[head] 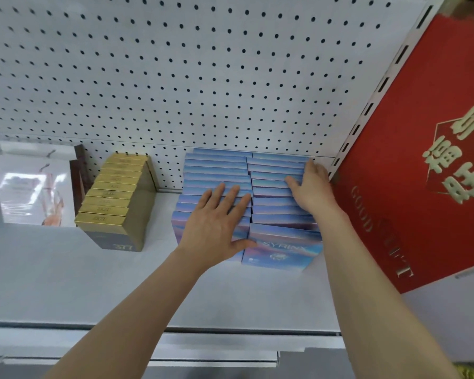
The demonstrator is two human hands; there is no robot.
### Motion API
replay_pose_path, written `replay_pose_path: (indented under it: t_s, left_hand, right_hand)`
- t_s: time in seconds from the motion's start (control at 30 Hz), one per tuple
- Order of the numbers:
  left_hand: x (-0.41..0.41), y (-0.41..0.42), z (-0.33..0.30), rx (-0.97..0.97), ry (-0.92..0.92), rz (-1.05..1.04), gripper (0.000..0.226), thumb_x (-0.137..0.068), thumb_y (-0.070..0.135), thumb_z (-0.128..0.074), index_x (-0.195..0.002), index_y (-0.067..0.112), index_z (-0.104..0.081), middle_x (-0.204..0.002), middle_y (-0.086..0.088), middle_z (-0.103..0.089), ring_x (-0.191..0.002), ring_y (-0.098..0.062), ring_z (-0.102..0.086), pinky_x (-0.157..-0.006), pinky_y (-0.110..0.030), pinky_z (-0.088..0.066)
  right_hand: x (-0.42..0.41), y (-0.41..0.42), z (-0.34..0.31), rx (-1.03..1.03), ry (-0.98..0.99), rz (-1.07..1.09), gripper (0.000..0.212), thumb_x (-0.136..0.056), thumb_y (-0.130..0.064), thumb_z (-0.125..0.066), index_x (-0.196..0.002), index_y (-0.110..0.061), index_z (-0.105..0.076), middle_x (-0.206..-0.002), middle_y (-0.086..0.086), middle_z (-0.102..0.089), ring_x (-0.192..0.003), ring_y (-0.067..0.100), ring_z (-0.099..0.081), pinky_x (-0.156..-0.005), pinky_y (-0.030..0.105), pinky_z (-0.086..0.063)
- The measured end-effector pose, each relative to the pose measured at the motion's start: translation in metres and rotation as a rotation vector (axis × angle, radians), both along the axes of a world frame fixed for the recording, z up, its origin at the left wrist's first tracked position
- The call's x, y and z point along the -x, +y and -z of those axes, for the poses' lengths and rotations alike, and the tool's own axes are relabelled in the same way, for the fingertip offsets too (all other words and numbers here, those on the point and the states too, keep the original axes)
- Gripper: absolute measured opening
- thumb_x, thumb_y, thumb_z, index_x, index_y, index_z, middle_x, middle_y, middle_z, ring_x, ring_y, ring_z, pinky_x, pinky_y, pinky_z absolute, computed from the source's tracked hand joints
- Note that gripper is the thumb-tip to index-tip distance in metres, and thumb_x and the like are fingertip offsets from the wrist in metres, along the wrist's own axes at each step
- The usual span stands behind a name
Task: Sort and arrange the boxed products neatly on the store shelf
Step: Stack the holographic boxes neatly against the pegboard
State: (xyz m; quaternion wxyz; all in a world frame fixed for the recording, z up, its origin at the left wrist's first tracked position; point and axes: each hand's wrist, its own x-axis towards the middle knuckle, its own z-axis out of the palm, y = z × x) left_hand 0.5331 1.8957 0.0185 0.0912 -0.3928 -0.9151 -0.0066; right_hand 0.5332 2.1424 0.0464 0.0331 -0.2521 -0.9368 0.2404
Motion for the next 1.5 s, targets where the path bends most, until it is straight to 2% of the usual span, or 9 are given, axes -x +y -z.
replay_pose_path:
  t_s: [0.1,0.33,0.53,0.67,0.8,0.87,0.97,1.17,1.5]
  left_hand:
    - [0.001,0.0,0.0,0.019,-0.001,0.012,0.098,-0.081,0.081,-0.038,-0.156,0.024,-0.013,-0.162,-0.007,-0.018,-0.15,-0.033,-0.01,-0.121,-0.048,-0.01]
    - [0.003,0.0,0.001,0.086,-0.016,0.001,0.099,-0.083,0.081,-0.035,-0.155,0.026,0.004,-0.164,-0.005,-0.003,-0.15,-0.03,0.003,-0.122,-0.045,0.0]
    - [0.009,-0.008,-0.004,0.065,-0.015,0.03,0.104,-0.079,0.084,-0.03,-0.156,0.019,-0.005,-0.164,-0.005,-0.009,-0.151,-0.028,-0.002,-0.121,-0.044,-0.003]
    - [0.024,-0.026,-0.016,-0.241,-0.072,-0.066,0.084,-0.091,0.07,-0.014,-0.154,0.015,-0.022,-0.161,-0.007,-0.019,-0.151,-0.025,-0.008,-0.122,-0.044,-0.009]
    - [0.075,-0.038,-0.02,-0.654,-0.504,-0.32,0.054,-0.104,0.037,-0.036,-0.147,0.005,-0.03,-0.153,-0.017,-0.031,-0.143,-0.028,-0.027,-0.117,-0.034,-0.026]
    - [0.101,-0.036,-0.02,-0.877,-0.874,-0.424,0.025,-0.104,0.033,-0.038,-0.121,0.017,-0.048,-0.116,-0.009,-0.055,-0.108,-0.02,-0.054,-0.094,-0.02,-0.045]
    - [0.121,-0.029,-0.01,-1.03,-1.118,-0.447,0.04,-0.104,0.034,-0.038,-0.135,0.01,-0.045,-0.128,-0.012,-0.056,-0.116,-0.03,-0.056,-0.103,-0.045,-0.045]
    - [0.123,-0.027,0.001,-1.17,-1.202,-0.343,0.039,-0.106,0.027,-0.037,-0.143,0.02,-0.045,-0.136,-0.005,-0.056,-0.119,-0.024,-0.057,-0.102,-0.042,-0.046]
    - [0.118,-0.025,-0.008,-1.2,-1.212,-0.348,0.037,-0.106,0.029,-0.033,-0.141,0.027,-0.044,-0.129,0.0,-0.057,-0.109,-0.02,-0.06,-0.098,-0.038,-0.048]
  right_hand:
    - [0.001,-0.007,-0.001,-0.039,0.064,0.035,0.075,-0.104,-0.044,-0.037,-0.157,-0.009,0.003,-0.165,0.015,0.003,-0.153,0.028,0.0,-0.123,0.043,-0.009]
    - [0.019,0.004,0.0,0.088,0.02,0.085,0.061,-0.104,-0.037,-0.04,-0.15,0.002,-0.026,-0.154,0.02,-0.032,-0.137,0.035,-0.039,-0.109,0.041,-0.035]
    - [0.002,-0.014,-0.013,-0.14,-0.029,0.009,0.063,-0.106,-0.04,-0.029,-0.156,-0.007,-0.01,-0.165,0.013,-0.004,-0.151,0.032,-0.009,-0.122,0.047,-0.015]
    - [-0.044,-0.083,-0.003,-0.237,0.083,-0.198,0.063,-0.102,-0.054,-0.021,-0.158,-0.026,-0.015,-0.167,0.003,-0.006,-0.153,0.027,-0.006,-0.122,0.046,-0.006]
    - [-0.063,-0.12,0.016,-0.398,-0.069,-0.237,0.075,-0.092,-0.069,0.005,-0.157,-0.036,-0.01,-0.166,-0.003,-0.005,-0.153,0.026,-0.002,-0.122,0.048,0.001]
    - [-0.063,-0.119,0.018,-0.447,-0.077,-0.224,0.079,-0.089,-0.067,0.01,-0.157,-0.035,-0.011,-0.166,-0.003,-0.009,-0.153,0.027,-0.004,-0.122,0.049,-0.001]
    - [-0.063,-0.122,0.018,-0.457,-0.043,-0.202,0.073,-0.096,-0.064,-0.001,-0.155,-0.031,-0.028,-0.162,0.0,-0.026,-0.151,0.031,-0.02,-0.121,0.052,-0.015]
    - [-0.062,-0.122,0.018,-0.476,-0.016,-0.199,0.067,-0.099,-0.061,-0.012,-0.151,-0.027,-0.039,-0.158,0.002,-0.035,-0.148,0.032,-0.028,-0.119,0.054,-0.021]
    - [-0.066,-0.103,0.012,-0.368,-0.113,-0.324,0.114,-0.066,-0.097,-0.003,-0.158,-0.031,0.003,-0.166,-0.007,0.008,-0.153,0.018,0.011,-0.123,0.043,0.006]
